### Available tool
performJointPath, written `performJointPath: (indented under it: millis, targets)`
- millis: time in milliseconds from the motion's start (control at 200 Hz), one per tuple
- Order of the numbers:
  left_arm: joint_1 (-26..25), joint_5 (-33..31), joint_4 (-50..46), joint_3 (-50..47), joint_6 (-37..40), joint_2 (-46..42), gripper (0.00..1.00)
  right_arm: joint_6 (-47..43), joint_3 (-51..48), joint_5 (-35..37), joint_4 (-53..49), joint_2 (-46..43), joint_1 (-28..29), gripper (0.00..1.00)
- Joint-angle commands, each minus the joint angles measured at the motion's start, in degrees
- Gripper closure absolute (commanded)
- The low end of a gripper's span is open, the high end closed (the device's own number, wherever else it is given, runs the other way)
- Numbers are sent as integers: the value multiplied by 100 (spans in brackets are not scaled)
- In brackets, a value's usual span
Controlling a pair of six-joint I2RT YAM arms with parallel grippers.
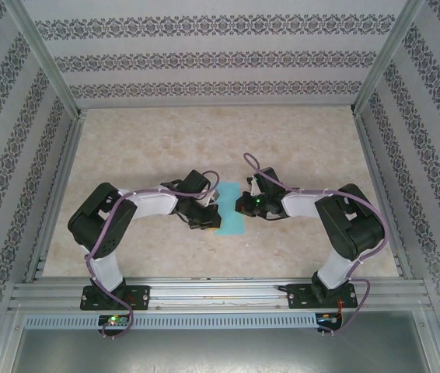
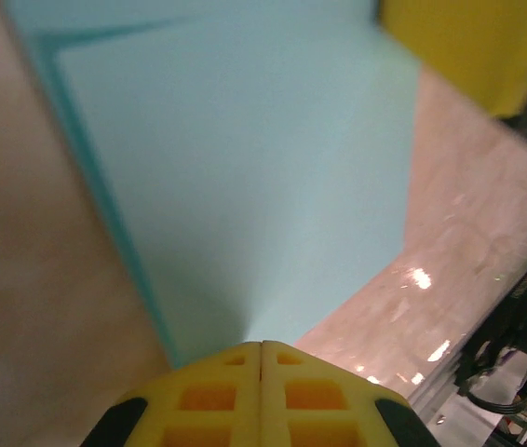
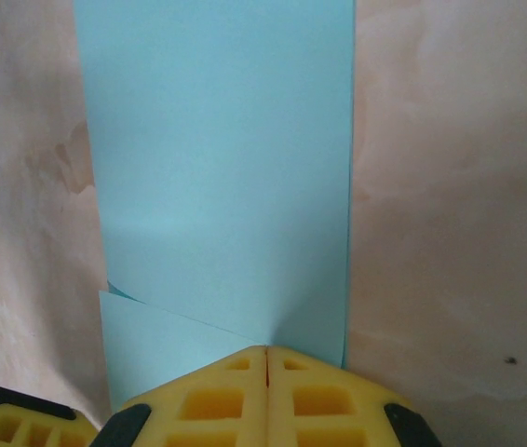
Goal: Fold a paper plane with a square sheet of paper (fold left side to right side)
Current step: Fold the triangle a second time at the center of the table.
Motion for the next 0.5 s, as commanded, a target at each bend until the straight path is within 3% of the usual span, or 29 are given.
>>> performJointPath:
  millis: [0,495]
  targets:
    - [-27,161,-232,328,-35,135,95,-123,-153,161,-239,173,-26,100]
    - [-44,175,-401,715,247,778,95,-155,-78,435,-592,260,4,100]
